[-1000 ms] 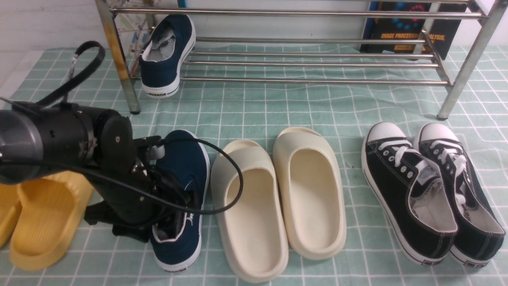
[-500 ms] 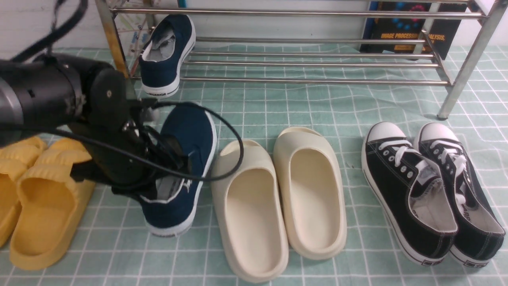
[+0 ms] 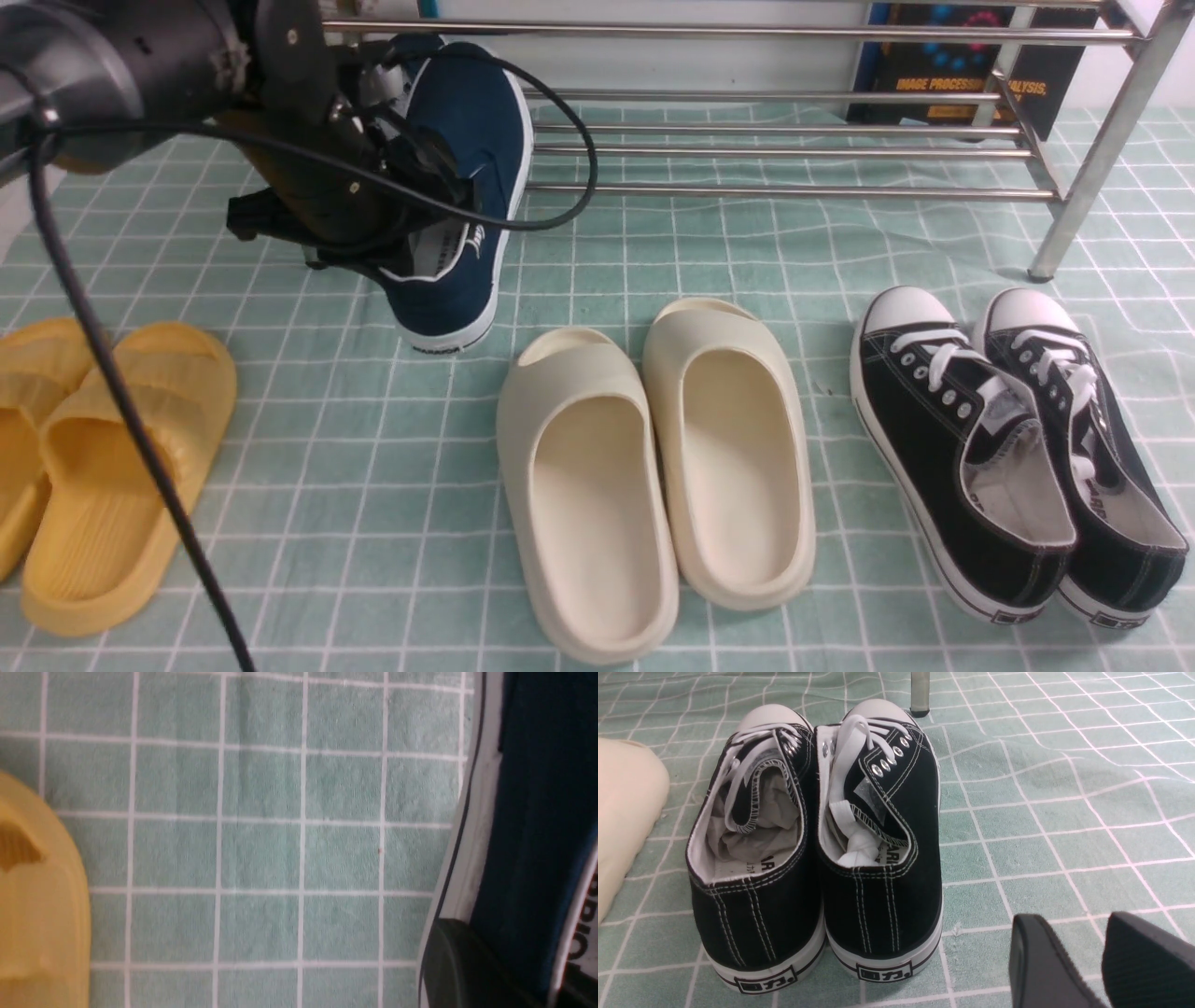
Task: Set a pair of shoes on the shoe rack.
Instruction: Use the left arm to put a shoe into the shoe rack
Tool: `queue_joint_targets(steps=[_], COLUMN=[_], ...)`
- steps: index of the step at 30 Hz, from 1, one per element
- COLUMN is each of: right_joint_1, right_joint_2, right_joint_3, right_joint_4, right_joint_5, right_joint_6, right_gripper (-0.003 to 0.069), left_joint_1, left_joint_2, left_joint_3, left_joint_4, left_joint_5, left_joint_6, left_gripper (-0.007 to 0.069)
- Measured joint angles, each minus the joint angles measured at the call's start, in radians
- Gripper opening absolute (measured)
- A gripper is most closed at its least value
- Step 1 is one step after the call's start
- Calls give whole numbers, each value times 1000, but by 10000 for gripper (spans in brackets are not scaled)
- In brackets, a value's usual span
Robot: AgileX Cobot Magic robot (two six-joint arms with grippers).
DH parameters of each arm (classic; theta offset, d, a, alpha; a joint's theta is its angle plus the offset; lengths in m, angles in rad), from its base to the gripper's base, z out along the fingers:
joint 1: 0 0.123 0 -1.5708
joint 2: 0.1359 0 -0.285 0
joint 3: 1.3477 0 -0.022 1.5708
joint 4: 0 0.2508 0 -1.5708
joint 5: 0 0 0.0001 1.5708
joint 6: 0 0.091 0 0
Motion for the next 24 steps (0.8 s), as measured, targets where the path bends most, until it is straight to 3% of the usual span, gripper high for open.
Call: queue_joint_targets(steps=[13,24], right_joint_1=[0,0], right_joint_2=[0,0], right_joint_3=[0,0], right_joint_4=[0,0], right_joint_5=[0,0], right_joint_6=[0,0], right_gripper=[246,246], left_joint_1=[1,1], left_joint_2=[321,345], left_joint_3=[-452,-479], left_joint_4=[20,64], left_joint_5=[74,3], left_joint_6=[35,-29], left_gripper=[-1,18])
